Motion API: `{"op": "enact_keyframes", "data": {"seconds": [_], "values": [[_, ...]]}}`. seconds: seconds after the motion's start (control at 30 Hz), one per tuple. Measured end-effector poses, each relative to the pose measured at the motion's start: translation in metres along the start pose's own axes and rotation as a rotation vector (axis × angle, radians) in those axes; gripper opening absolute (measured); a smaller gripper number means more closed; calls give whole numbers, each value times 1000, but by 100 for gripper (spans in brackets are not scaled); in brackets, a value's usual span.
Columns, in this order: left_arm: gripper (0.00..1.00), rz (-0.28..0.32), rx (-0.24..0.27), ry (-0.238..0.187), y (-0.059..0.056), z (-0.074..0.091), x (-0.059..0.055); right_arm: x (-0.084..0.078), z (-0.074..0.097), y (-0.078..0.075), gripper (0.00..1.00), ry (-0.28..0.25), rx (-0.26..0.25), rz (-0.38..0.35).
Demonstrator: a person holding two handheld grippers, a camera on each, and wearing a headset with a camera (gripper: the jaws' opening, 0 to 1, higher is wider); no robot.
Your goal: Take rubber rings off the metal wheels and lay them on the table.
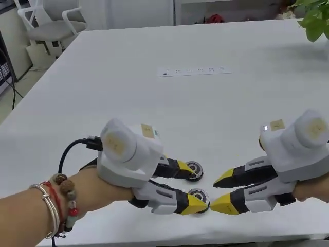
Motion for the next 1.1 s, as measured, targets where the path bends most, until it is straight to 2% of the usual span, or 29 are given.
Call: {"op": "enact_keyframes", "data": {"seconds": [0.13, 0.2, 0.33, 0.47, 0.67, 0.7, 0.8, 0.97, 1.0, 1.03, 1.1], "values": [[37, 6, 14, -16, 2, -5, -7, -2, -8, 2, 27, 12, 25, 14], [36, -10, 18, -8, 2, -6, -9, -5, -11, 3, 26, 20, 28, 22], [34, -14, 18, -3, 4, -9, -12, -9, -14, 2, 26, 29, 31, 25], [30, 0, 22, -16, 8, -9, -12, -13, -17, 3, 26, 38, 32, 36], [25, 10, 19, -10, 9, -11, -17, -14, -21, 4, 24, 31, 21, 42], [24, 5, 20, -7, 9, -11, -18, -12, -23, 2, 23, 15, 14, 69], [21, 8, 20, -16, 9, -11, -18, -12, -26, 4, 22, 26, 16, 65], [16, -26, 30, -22, 10, -12, -18, -13, -23, 4, 18, 22, 6, 75], [15, -29, 30, -21, 10, -12, -17, -14, -22, 5, 18, 21, 3, 70], [14, -33, 25, -1, 9, -12, -20, -14, -22, 4, 17, 23, 0, 72], [14, -40, 26, -22, 10, -18, -16, -16, -20, 5, 13, 35, 1, 93]]}}
Point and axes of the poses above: the centre of the closed fingertips' face, and the gripper's own axes: z roughly backward along the fingers, y roughly to its left, x roughly out of its top, the point moved 6 cm from there along z, roughly backward along the fingers, and after that the axes turned 14 degrees about z, right-handed, at the moved point
